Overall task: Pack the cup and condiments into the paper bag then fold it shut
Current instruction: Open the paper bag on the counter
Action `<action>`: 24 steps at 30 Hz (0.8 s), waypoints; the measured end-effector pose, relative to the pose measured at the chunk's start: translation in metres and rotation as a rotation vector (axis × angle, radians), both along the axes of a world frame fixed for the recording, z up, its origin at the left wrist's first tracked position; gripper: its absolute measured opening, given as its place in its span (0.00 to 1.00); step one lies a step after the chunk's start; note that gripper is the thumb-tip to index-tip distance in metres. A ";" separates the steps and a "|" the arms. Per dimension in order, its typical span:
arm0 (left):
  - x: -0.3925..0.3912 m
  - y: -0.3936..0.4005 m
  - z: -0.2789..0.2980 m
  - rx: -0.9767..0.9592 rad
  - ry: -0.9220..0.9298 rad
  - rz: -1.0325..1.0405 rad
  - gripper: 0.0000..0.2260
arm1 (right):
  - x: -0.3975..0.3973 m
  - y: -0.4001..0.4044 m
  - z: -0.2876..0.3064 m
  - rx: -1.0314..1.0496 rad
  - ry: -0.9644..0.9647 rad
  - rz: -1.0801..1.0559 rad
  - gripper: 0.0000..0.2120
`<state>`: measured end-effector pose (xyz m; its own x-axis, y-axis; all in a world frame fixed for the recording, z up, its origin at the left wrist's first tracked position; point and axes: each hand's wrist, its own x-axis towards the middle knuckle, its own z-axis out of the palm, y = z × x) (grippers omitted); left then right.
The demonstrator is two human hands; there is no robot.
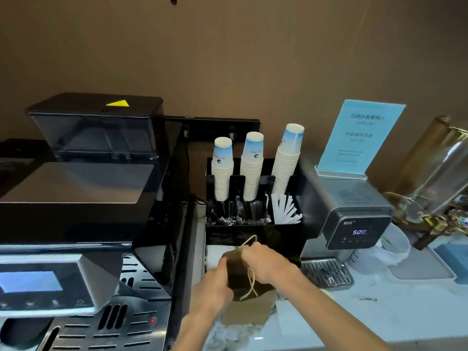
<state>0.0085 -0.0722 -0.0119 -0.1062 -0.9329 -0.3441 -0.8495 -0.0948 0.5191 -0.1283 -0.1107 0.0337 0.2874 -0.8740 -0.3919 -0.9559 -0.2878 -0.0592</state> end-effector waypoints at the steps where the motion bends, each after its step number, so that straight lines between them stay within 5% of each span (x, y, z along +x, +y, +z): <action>1: 0.000 0.000 -0.001 0.003 0.016 0.007 0.31 | 0.003 -0.001 -0.008 0.045 0.006 -0.011 0.11; 8: 0.005 0.003 -0.007 0.049 0.161 0.070 0.36 | 0.001 0.000 -0.049 0.314 0.063 -0.239 0.28; 16: -0.009 0.010 -0.009 0.045 0.212 0.082 0.39 | -0.014 0.005 -0.032 0.354 -0.033 -0.234 0.26; 22: -0.019 0.009 -0.004 0.080 0.165 0.086 0.38 | -0.075 0.032 0.005 0.232 -0.815 -0.335 0.12; 24: -0.021 0.007 -0.004 0.087 0.158 0.111 0.39 | -0.118 0.036 -0.004 0.140 -0.904 -0.455 0.11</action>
<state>-0.0126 -0.0648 -0.0158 -0.0639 -0.9094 -0.4110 -0.7399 -0.2332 0.6310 -0.2462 -0.0747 0.0299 0.1784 -0.9371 -0.3000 -0.5539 0.1563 -0.8178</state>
